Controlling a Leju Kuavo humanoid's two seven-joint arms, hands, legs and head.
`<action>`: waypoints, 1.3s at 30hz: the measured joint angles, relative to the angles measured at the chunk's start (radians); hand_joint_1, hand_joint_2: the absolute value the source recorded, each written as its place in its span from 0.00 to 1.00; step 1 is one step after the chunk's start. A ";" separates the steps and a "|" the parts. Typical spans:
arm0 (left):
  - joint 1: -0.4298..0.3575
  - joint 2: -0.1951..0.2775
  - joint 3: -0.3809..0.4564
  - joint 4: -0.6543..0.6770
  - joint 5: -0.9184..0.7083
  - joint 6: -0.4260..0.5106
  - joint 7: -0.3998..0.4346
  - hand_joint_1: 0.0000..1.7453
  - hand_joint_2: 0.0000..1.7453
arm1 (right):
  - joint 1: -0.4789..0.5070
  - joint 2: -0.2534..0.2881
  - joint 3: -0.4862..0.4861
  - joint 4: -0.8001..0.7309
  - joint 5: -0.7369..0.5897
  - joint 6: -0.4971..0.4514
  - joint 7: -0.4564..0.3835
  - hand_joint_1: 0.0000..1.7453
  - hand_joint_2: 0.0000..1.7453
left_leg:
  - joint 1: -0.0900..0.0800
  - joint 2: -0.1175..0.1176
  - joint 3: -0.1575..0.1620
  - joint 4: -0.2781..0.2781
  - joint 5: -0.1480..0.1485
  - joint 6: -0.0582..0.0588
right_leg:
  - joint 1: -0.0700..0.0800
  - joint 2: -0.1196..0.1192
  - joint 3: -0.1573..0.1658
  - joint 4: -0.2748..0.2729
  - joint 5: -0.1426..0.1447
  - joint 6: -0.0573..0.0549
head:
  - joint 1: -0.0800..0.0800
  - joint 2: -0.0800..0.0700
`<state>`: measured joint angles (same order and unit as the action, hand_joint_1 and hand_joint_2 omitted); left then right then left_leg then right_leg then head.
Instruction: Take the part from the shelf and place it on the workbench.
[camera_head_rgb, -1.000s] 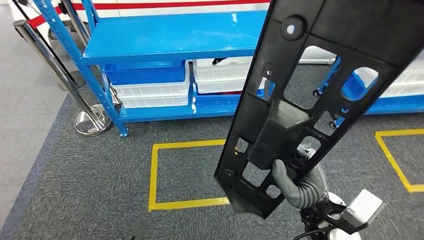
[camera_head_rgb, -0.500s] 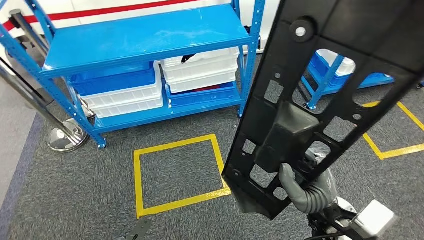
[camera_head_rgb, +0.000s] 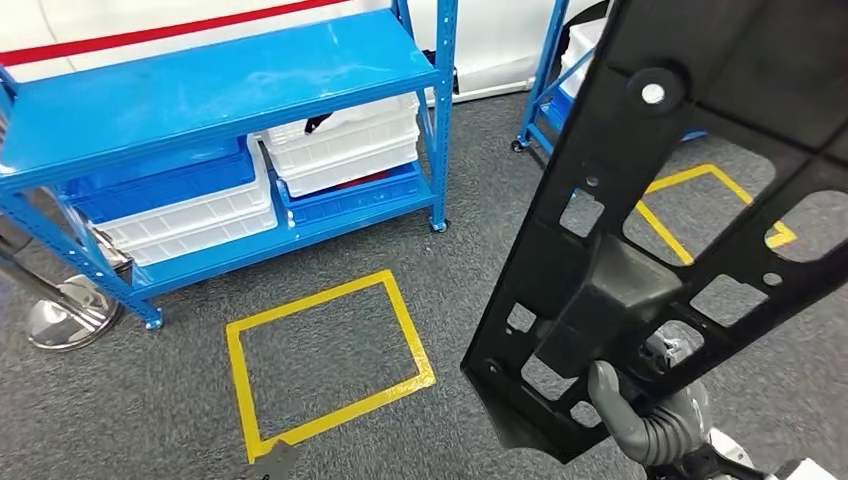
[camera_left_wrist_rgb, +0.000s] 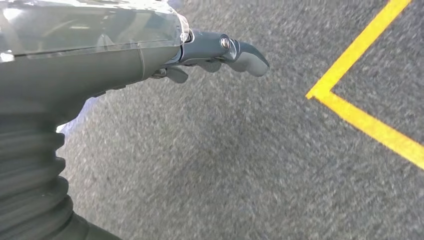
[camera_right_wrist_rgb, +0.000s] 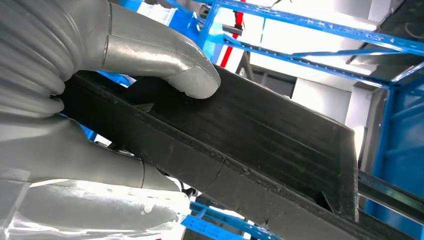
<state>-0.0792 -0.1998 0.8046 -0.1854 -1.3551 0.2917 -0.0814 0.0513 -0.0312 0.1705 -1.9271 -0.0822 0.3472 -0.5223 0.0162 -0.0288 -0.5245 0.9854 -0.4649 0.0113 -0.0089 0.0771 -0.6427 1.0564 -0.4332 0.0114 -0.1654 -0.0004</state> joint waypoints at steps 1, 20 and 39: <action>0.001 0.000 0.000 0.000 0.002 0.001 0.000 0.00 1.00 | 0.004 0.000 -0.008 -0.004 -0.007 0.014 0.000 1.00 1.00 | 0.002 0.013 0.001 -0.005 0.004 0.004 | 0.000 -0.030 -0.021 0.046 -0.029 0.004 | 0.000 0.000; 0.013 0.001 0.001 0.000 0.016 0.008 -0.004 0.00 1.00 | 0.068 -0.016 -0.114 -0.026 -0.062 0.176 -0.023 1.00 1.00 | 0.002 0.036 -0.126 0.313 -0.169 -0.047 | -0.003 -0.044 0.026 -0.028 0.003 -0.038 | 0.000 0.000; 0.015 0.000 0.003 0.000 0.005 0.009 -0.012 0.00 1.00 | 0.179 -0.016 -0.116 -0.094 0.069 0.182 -0.111 1.00 1.00 | -0.006 0.104 0.014 0.001 -0.019 -0.010 | -0.015 -0.111 -0.008 0.068 -0.030 0.017 | 0.000 0.000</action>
<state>-0.0639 -0.1995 0.8073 -0.1854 -1.3498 0.3006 -0.0937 0.2303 -0.0477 0.0543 -2.0213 -0.0133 0.5289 -0.6333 0.0106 0.0752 -0.5108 0.9867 -0.4839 0.0015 -0.0237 -0.0339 -0.6504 1.1243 -0.4632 0.0285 -0.1649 -0.0004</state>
